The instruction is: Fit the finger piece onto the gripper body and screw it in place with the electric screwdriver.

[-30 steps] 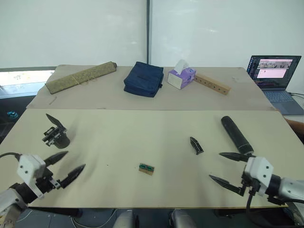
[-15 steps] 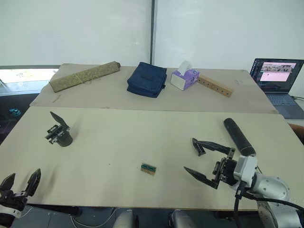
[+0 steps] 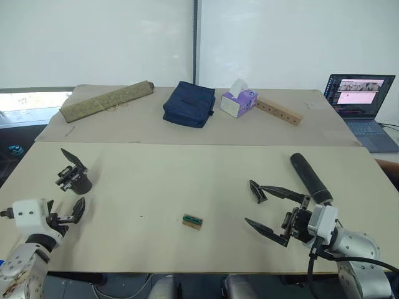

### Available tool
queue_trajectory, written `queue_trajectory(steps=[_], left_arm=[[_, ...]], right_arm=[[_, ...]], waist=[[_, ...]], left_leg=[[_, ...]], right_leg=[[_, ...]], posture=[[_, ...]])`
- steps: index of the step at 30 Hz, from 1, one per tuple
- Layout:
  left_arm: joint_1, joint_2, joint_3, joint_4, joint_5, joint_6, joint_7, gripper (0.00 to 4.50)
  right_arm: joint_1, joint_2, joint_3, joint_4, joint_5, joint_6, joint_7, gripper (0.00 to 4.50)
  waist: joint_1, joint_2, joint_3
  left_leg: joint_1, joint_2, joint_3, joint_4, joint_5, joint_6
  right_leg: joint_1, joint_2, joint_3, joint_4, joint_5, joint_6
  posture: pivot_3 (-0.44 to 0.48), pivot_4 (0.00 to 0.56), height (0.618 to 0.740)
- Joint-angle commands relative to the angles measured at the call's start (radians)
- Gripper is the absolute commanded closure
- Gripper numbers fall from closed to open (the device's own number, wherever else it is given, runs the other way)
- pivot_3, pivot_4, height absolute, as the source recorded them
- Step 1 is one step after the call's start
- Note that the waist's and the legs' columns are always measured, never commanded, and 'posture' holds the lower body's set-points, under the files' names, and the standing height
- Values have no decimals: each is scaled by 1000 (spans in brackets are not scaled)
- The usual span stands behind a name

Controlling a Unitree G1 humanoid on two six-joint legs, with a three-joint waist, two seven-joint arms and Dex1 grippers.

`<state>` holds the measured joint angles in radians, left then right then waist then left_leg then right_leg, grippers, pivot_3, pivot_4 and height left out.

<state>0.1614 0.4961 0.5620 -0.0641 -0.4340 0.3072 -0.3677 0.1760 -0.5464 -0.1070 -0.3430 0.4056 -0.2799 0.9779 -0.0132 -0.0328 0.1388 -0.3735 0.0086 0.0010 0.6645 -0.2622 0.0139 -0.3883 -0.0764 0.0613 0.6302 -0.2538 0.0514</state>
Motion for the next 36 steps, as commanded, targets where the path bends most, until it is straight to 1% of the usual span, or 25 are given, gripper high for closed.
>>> queue_trajectory(steps=[1,3,8,13,14,15,17,18,20,21,25,27,30,32,34,36], left_arm=[[-84,49,-26,97,43,-15,-4,0],[-120,73,-54,156,83,-38,-9,0],[-190,87,-92,244,85,-42,-66,0],[-256,80,-115,338,102,-107,-85,0],[-266,86,-126,362,136,-148,-69,0],[-280,83,-125,384,131,-158,-75,0],[-306,88,-122,437,137,-197,-83,538],[-316,93,-125,464,137,-203,-93,894],[-335,102,-133,509,143,-225,-108,1814],[-343,105,-140,524,144,-228,-114,2171],[-366,91,-152,548,138,-255,-133,2153],[-355,68,-158,503,130,-286,-142,2153],[-331,10,-176,337,92,-304,-154,2153],[-310,-17,-219,212,94,-272,-154,2153],[-276,-40,-301,63,119,-236,-161,2153],[-271,-81,-376,-58,103,-167,-148,2153]], right_arm=[[-26,-21,-23,-42,10,10,-23,40],[-25,-27,-25,-48,11,15,-30,40],[-19,-39,-21,-72,13,28,-50,40],[-21,-44,-21,-90,11,47,-70,40],[-17,-46,-24,-96,10,51,-74,40],[-10,-48,-27,-102,8,54,-79,40],[12,-53,-35,-116,8,62,-88,0],[23,-55,-38,-121,8,62,-89,0],[40,-61,-40,-127,8,62,-86,0],[44,-63,-41,-129,9,64,-87,0],[54,-71,-56,-136,11,72,-94,0],[68,-78,-63,-142,13,71,-92,0],[89,-82,-74,-156,13,73,-101,0],[104,-81,-80,-166,12,74,-108,0],[141,-77,-87,-184,11,74,-115,0],[174,-78,-87,-202,25,76,-107,0]], waist=[[1,0,0],[1,0,0],[1,0,0],[1,0,0],[0,0,0],[1,0,0],[1,0,0],[1,0,0],[1,0,0],[1,0,0],[4,1,0],[8,1,0],[14,1,0],[22,0,0],[26,-1,0],[28,-1,0]], left_leg=[[0,0,0,0,0,0],[0,0,0,0,0,0],[0,-1,0,-1,0,0],[0,0,-1,-1,0,-1],[0,0,-1,-1,0,-1],[0,0,-1,-1,0,-1],[-1,0,-1,-1,0,-1],[0,0,-1,-1,0,-1],[-1,0,-1,-2,0,-1],[-1,0,-1,-2,0,-1],[0,0,-1,-2,0,-1],[0,0,-1,-2,0,-1],[-2,-1,-1,-2,0,-1],[-6,-3,-1,-2,0,0],[-12,-5,-1,-1,0,0],[-16,-6,-2,-1,1,0]], right_leg=[[0,0,0,0,0,0],[0,0,0,0,0,0],[-1,-1,0,0,0,0],[-1,-5,0,0,0,0],[-1,-6,0,0,0,0],[-1,-6,0,0,0,0],[-2,-7,0,0,0,0],[-2,-7,-1,0,0,0],[-2,-7,-1,0,0,0],[-2,-7,-1,0,0,0],[-1,-8,-2,0,0,0],[-1,-8,-2,0,0,0],[-1,-10,-3,-1,1,0],[-4,-13,-3,-2,1,2],[-8,-14,-4,-2,2,3],[-13,-15,-4,-2,3,4]], posture=[[0,150,740],[0,150,740],[0,150,740],[0,150,740],[0,150,740],[0,150,740],[0,150,740],[0,150,740],[0,150,740],[0,150,740],[0,150,740],[0,150,740],[0,150,740],[0,150,740],[0,150,740],[0,150,740]])
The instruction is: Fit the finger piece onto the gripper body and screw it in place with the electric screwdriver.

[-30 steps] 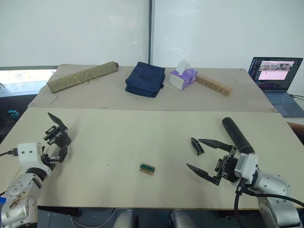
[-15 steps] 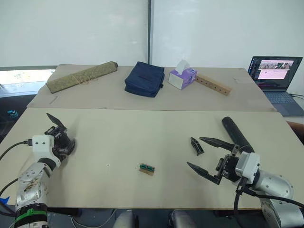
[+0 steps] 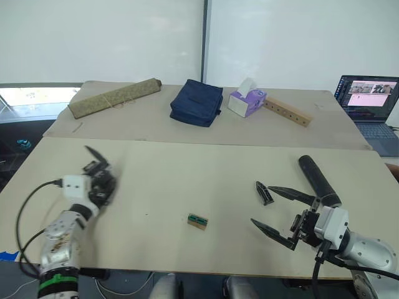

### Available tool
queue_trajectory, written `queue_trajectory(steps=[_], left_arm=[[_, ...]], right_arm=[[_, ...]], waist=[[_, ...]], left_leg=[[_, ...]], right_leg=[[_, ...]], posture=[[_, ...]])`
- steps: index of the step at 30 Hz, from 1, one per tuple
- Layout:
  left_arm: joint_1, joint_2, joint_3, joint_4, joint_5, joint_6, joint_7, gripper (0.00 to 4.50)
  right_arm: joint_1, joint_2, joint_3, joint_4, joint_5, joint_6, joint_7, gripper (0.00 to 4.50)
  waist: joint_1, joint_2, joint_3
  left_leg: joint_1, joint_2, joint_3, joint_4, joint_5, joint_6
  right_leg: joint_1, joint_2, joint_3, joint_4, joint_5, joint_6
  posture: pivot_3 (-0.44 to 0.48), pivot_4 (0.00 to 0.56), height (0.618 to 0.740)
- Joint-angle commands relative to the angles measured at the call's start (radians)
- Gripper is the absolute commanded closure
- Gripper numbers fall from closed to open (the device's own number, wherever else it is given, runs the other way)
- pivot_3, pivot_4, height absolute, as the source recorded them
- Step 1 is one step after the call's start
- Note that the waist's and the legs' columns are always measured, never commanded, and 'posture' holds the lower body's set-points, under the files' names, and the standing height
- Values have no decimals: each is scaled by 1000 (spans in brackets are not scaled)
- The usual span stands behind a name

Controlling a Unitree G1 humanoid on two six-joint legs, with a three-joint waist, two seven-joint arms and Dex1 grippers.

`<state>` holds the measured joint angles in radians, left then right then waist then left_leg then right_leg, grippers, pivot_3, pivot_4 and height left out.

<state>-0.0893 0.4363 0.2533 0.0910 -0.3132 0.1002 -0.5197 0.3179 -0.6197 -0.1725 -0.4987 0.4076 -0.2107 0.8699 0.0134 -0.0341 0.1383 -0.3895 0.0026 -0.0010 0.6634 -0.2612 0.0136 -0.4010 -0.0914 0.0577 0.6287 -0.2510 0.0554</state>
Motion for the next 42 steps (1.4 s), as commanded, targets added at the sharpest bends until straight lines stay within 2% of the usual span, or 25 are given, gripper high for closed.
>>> queue_trajectory(steps=[1,6,11,17,26,34,36,39,42], left_arm=[[-25,-33,-105,-248,-9,65,6,2153],[-89,-32,-274,-242,101,27,-54,2153],[-119,-46,-336,-198,100,48,-111,2153],[-178,-63,-419,-52,190,-74,-157,2153],[-254,-124,-444,88,207,-95,-179,2153],[-236,-108,-429,106,205,-73,-195,2153],[-223,-103,-415,92,179,-42,-210,1134],[-194,-78,-385,60,158,-21,-220,67],[-175,-39,-349,48,116,-7,-264,67]], right_arm=[[37,-7,-20,-51,28,8,6,0],[-22,-25,-40,-12,31,9,5,0],[-10,-22,-49,-3,22,-9,7,0],[-9,1,-29,-19,-8,-13,-20,0],[27,3,-44,-31,-2,-3,-22,0],[70,0,-57,-28,-2,-18,-12,0],[74,3,-61,-29,-2,-19,-15,0],[101,16,-65,-39,0,-27,-21,0],[136,29,-70,-41,-3,-39,-24,0]], waist=[[0,0,0],[-18,1,0],[-26,2,1],[-22,2,1],[-10,2,1],[-7,3,0],[-11,3,0],[-14,4,0],[-15,4,-1]], left_leg=[[-1,-1,0,0,0,0],[2,-3,1,0,1,1],[3,-2,0,0,2,1],[2,-3,0,4,2,1],[1,-4,0,5,2,1],[3,-4,1,5,2,1],[4,-4,1,5,1,1],[6,-3,0,5,1,2],[7,-2,0,5,1,2]], right_leg=[[-1,0,0,0,0,0],[0,8,3,2,0,0],[-1,15,5,3,0,0],[0,14,5,3,1,1],[-1,15,5,3,1,2],[2,15,5,3,1,2],[3,15,5,3,1,2],[5,15,5,3,1,2],[6,15,5,3,1,2]], posture=[[0,150,740],[0,150,740],[0,150,740],[0,150,740],[0,150,740],[0,150,740],[0,150,740],[0,150,740],[0,150,740]])
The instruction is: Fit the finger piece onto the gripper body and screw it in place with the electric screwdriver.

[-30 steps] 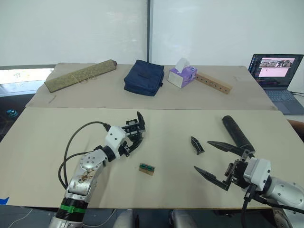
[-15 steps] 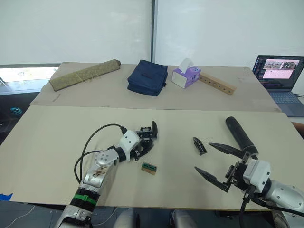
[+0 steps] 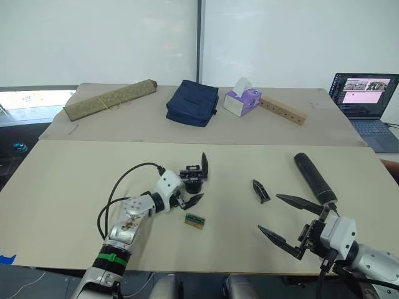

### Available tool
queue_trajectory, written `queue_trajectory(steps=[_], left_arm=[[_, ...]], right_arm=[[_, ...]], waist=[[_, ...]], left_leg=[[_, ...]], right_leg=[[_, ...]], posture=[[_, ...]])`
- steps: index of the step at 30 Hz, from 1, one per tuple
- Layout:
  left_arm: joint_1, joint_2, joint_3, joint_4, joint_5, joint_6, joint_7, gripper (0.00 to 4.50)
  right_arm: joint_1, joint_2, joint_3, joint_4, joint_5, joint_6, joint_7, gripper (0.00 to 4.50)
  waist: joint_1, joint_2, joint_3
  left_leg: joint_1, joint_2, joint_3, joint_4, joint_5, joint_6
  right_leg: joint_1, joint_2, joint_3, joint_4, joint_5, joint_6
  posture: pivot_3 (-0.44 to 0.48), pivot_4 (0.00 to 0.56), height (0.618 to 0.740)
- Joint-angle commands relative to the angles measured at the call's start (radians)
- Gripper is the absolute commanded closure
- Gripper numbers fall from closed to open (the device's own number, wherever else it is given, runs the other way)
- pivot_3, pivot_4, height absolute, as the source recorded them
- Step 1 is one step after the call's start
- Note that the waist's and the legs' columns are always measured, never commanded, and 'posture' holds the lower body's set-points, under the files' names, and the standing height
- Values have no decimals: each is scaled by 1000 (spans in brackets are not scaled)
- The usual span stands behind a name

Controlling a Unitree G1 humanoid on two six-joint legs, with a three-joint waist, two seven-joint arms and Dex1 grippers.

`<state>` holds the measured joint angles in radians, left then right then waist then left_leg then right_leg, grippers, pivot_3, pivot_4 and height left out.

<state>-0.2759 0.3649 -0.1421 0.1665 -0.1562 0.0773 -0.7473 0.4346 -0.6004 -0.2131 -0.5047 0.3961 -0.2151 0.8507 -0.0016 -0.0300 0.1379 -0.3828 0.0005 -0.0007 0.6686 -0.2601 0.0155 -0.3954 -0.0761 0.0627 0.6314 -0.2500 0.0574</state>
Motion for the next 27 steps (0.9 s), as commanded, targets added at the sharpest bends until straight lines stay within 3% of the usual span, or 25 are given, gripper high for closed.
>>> queue_trajectory(steps=[1,6,12,18,27], left_arm=[[14,45,56,-27,-57,21,-56,67],[10,131,78,-4,-119,20,-216,67],[-133,182,30,151,-147,35,-466,67],[-379,82,-19,508,-39,-153,-513,67],[-490,1,-33,759,41,-373,-578,67]], right_arm=[[25,13,-32,-36,7,-36,-7,0],[36,28,-32,-35,1,-43,-11,0],[37,31,-27,-17,-4,-56,-9,0],[21,26,-24,-14,-11,-56,-9,0],[76,36,-59,-71,-28,-44,-52,0]], waist=[[-1,0,0],[-3,1,0],[4,1,0],[11,1,0],[0,0,0]], left_leg=[[0,0,0,0,0,0],[3,0,0,0,0,0],[3,-1,0,1,0,0],[1,-3,1,5,-2,3],[-1,-3,0,9,-4,6]], right_leg=[[0,0,0,0,0,0],[3,0,0,-1,0,0],[4,0,-1,-1,0,0],[5,1,-2,-2,-1,1],[5,2,-2,-1,-1,1]], posture=[[0,150,740],[0,150,740],[0,150,740],[0,150,740],[0,150,740]])
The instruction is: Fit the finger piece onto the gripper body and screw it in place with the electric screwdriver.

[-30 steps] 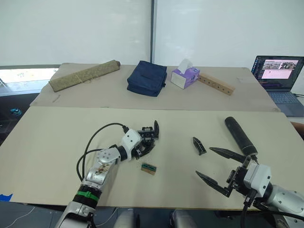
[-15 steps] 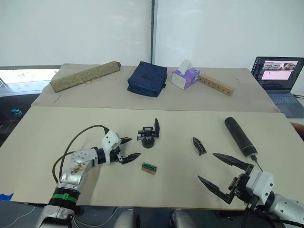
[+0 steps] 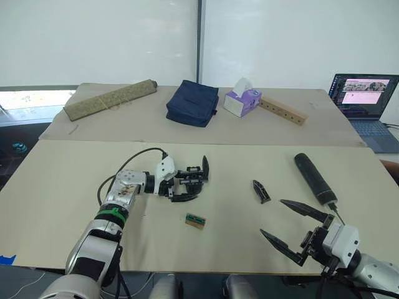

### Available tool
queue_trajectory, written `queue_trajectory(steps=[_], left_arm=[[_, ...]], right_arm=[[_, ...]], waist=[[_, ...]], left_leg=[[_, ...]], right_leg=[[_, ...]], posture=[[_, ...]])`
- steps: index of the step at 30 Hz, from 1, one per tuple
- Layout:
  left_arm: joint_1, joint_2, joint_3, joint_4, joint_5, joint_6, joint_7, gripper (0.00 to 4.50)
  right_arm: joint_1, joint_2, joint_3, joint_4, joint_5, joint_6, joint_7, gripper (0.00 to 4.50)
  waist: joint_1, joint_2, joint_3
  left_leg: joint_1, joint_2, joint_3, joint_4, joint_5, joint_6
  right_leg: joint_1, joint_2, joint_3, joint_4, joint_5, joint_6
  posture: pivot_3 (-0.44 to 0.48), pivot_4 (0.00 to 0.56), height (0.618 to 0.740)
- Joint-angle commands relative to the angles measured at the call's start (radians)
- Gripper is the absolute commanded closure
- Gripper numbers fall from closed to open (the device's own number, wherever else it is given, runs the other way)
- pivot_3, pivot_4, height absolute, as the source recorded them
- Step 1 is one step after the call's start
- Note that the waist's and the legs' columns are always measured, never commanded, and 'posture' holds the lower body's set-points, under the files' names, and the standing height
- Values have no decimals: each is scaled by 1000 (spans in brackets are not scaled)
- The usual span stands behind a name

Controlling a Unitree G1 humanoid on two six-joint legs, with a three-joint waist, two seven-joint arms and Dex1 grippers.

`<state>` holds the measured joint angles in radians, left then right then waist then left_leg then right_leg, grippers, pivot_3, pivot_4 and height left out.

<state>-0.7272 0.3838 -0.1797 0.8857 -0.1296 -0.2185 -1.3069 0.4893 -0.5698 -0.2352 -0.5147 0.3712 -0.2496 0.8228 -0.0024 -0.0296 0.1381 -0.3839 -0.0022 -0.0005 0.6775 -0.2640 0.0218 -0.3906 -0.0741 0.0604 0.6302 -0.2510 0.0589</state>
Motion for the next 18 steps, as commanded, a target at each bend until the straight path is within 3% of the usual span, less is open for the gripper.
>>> queue_trajectory(steps=[1,2,5,8,13,18], left_arm=[[-44,-25,10,57,15,-92,-26,67],[-50,-35,18,71,11,-93,-27,67],[-55,-61,61,81,-26,-64,-19,859],[-18,-43,69,33,-9,-68,2,2154],[109,-36,109,-290,-52,113,133,2155],[254,-97,130,-728,-12,434,482,2155]], right_arm=[[28,7,-39,-69,-5,-7,-30,0],[37,9,-39,-78,-7,-6,-34,0],[52,10,-39,-95,-12,-2,-46,0],[54,11,-38,-101,-18,1,-57,0],[62,11,-32,-111,-37,-6,-65,0],[45,15,-6,-115,-48,4,-79,0]], waist=[[2,0,0],[3,0,0],[3,0,0],[2,0,0],[-10,0,0],[-4,0,0]], left_leg=[[0,0,0,0,0,0],[0,0,0,1,0,0],[-1,0,0,1,0,0],[-1,-1,0,1,0,0],[0,1,-1,0,0,0],[-2,2,-2,1,0,0]], right_leg=[[0,0,0,0,0,0],[0,0,0,0,0,0],[0,-1,0,0,0,1],[0,-1,0,0,0,1],[0,0,0,1,0,1],[-1,-2,0,2,0,1]], posture=[[0,150,740],[0,150,740],[0,150,740],[0,150,740],[0,150,740],[0,150,740]])
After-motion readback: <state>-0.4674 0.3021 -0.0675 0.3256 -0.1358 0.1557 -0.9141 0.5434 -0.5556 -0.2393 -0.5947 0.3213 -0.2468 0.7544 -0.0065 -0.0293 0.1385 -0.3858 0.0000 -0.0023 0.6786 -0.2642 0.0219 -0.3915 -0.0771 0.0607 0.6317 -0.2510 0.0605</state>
